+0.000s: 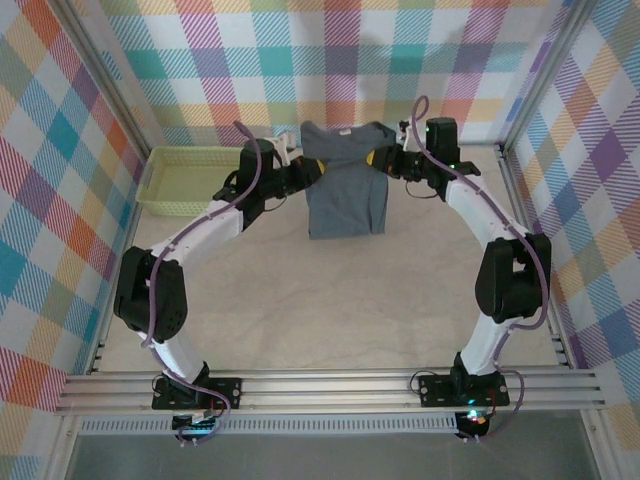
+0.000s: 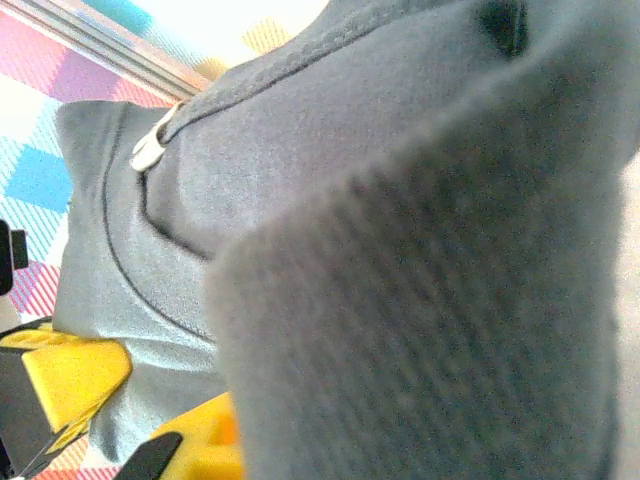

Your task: Fold the inside-out t-shirt

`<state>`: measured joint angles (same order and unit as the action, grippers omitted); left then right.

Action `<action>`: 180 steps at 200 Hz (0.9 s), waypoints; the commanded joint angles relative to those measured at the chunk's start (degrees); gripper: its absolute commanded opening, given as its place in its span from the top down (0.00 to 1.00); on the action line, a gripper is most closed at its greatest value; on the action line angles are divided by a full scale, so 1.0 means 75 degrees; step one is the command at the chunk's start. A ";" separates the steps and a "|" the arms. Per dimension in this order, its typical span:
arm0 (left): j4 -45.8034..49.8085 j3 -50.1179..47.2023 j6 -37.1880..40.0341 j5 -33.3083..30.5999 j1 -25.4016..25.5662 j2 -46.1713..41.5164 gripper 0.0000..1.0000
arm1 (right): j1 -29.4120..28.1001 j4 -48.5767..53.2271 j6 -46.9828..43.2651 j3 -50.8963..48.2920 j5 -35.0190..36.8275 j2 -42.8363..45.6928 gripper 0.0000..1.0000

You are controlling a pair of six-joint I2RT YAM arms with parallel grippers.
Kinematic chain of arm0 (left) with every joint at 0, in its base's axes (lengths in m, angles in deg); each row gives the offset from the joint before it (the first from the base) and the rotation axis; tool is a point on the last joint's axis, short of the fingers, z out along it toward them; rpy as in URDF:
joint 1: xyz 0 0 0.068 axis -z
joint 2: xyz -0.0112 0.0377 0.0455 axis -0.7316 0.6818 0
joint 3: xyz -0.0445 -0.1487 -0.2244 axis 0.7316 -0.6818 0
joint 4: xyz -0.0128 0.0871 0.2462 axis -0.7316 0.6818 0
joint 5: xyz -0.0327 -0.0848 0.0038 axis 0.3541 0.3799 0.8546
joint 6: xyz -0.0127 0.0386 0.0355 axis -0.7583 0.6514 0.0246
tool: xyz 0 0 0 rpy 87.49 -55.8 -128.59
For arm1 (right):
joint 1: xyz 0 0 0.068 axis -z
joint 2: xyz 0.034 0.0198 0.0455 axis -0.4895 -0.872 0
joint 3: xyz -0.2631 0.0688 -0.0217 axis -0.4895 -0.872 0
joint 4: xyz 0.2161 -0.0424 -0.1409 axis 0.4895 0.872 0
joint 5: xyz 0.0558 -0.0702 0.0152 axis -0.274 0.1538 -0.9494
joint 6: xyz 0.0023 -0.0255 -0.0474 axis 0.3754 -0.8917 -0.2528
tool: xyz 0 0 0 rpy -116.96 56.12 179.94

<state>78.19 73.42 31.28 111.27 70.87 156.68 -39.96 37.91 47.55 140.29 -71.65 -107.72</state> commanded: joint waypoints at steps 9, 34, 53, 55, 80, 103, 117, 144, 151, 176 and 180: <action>-0.0286 -0.0606 0.0928 0.0209 -0.0137 -0.0238 1.00 | 0.0077 -0.0801 -0.0283 -0.0788 0.0179 0.0094 1.00; -0.1338 -0.2055 0.1023 0.0434 0.0056 -0.0613 1.00 | 0.0015 -0.1939 -0.0339 -0.2316 0.0150 0.0661 1.00; -0.2115 -0.3187 0.1131 0.0532 0.0385 -0.1113 1.00 | -0.0049 -0.2500 -0.0282 -0.3435 0.0016 0.1223 1.00; -0.2200 -0.3290 0.1143 0.0520 0.0429 -0.1187 1.00 | -0.0048 -0.2544 -0.0275 -0.3539 0.0025 0.1298 1.00; -0.2111 -0.3968 0.1404 0.0298 0.0861 -0.2006 1.00 | -0.0165 -0.2348 -0.0224 -0.4331 0.0244 0.2051 1.00; -0.1662 -0.4157 0.1414 0.0038 0.0991 -0.2449 1.00 | -0.0237 -0.2180 -0.0216 -0.4830 0.0467 0.2619 1.00; -0.1516 -0.4221 0.1368 0.0004 0.0991 -0.2555 1.00 | -0.0244 -0.2083 -0.0238 -0.4926 0.0494 0.2812 1.00; -0.1509 -0.4171 0.1216 0.0220 0.0979 -0.2563 1.00 | -0.0242 -0.1936 -0.0176 -0.4764 0.0202 0.2827 1.00; -0.1529 -0.4149 0.1225 0.0241 0.0962 -0.2583 1.00 | -0.0243 -0.2010 -0.0114 -0.4714 0.0136 0.2795 1.00; -0.1016 -0.3625 0.1497 0.0289 0.0678 -0.2416 1.00 | -0.0196 -0.2083 -0.0091 -0.4323 0.0266 0.2544 1.00; -0.0876 -0.3476 0.1575 0.0319 0.0618 -0.2355 1.00 | -0.0177 -0.2060 -0.0141 -0.4198 0.0250 0.2440 1.00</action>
<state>68.66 42.93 40.14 112.41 78.22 138.40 -42.41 24.73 46.81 104.18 -71.68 -87.03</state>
